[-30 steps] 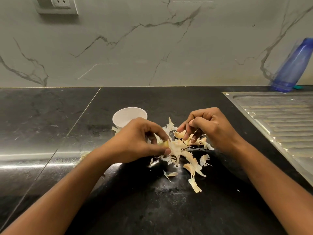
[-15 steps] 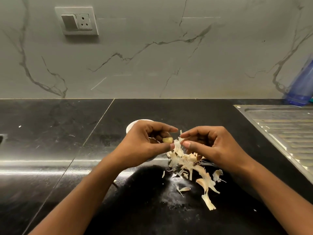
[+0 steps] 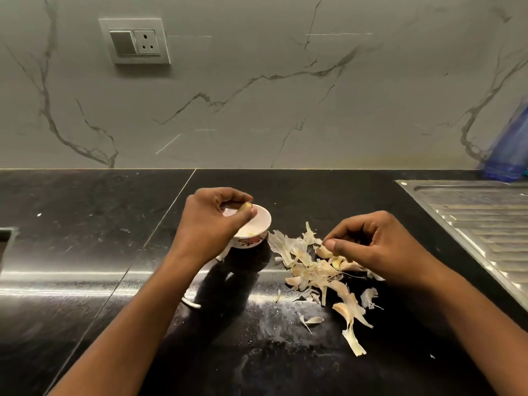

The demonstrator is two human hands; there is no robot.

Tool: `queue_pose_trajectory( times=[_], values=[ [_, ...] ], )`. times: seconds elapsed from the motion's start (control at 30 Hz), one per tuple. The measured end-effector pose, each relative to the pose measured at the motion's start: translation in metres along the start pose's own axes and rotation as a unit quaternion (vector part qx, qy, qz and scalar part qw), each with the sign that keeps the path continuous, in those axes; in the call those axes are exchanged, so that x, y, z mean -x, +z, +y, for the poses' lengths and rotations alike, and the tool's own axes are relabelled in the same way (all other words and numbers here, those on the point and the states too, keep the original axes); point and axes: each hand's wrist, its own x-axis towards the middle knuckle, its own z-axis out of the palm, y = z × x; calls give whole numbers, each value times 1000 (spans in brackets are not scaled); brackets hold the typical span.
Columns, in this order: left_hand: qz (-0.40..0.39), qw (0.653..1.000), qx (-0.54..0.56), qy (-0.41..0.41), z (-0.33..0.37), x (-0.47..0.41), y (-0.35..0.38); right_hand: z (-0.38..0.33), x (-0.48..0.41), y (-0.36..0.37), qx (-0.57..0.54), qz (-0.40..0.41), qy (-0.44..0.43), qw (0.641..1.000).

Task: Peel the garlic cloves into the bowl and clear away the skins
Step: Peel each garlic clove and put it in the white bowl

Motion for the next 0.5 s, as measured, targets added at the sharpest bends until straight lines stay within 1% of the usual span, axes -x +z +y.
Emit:
queue_pose_trajectory(
  times=[0.1,0.23,0.37,0.5],
  values=[
    [-3,999,-3,-49,-7,-4,-2,3,1,-4,45,-15,-5,999],
    [-24,996,-28,-84,-15,-8,0,9,0,-10,106,-53,8,993],
    [-49,994,-36,-89,-18,-9,1,11,0,-11,140,-87,26,986],
    [-9,996,9,-85,-15,-10,-4,7,-1,-8,154,-105,30,982]
  ],
)
